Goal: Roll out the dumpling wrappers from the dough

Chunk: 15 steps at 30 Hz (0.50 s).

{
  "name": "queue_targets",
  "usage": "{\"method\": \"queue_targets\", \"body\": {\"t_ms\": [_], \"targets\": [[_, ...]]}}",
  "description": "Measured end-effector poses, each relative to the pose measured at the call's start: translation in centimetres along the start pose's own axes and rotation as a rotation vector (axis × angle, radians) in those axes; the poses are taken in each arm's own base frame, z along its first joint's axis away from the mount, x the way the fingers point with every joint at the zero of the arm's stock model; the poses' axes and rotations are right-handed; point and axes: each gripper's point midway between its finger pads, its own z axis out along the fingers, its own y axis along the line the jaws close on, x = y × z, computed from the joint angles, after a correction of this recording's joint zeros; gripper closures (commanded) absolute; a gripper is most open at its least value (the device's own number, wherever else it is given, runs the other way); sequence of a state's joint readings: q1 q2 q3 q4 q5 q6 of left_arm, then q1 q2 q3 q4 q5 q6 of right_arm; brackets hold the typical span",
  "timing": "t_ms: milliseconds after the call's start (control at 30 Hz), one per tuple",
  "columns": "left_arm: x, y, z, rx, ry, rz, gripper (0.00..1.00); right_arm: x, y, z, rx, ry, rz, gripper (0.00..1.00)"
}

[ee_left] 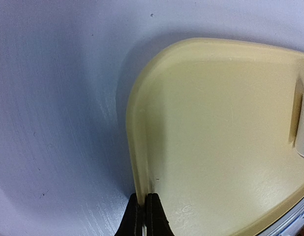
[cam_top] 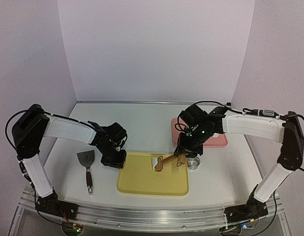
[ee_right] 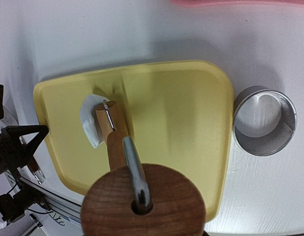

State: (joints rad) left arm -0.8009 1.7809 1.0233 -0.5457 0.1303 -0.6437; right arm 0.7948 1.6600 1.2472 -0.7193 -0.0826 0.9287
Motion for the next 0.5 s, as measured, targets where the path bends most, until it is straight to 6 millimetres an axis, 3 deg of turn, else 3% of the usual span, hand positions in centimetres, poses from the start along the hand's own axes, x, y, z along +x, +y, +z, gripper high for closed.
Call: {"method": "queue_targets", "body": {"t_ms": [133,500], "targets": [[0.0,0.0,0.0,-0.002,0.0,0.0,1.0,-0.3,-1.1,-0.3,0.036,-0.009,0.02,1.0],[0.0,0.0,0.0,-0.002,0.0,0.0,1.0,-0.5,-1.2,-0.4,0.042,-0.016,0.029,1.0]]}}
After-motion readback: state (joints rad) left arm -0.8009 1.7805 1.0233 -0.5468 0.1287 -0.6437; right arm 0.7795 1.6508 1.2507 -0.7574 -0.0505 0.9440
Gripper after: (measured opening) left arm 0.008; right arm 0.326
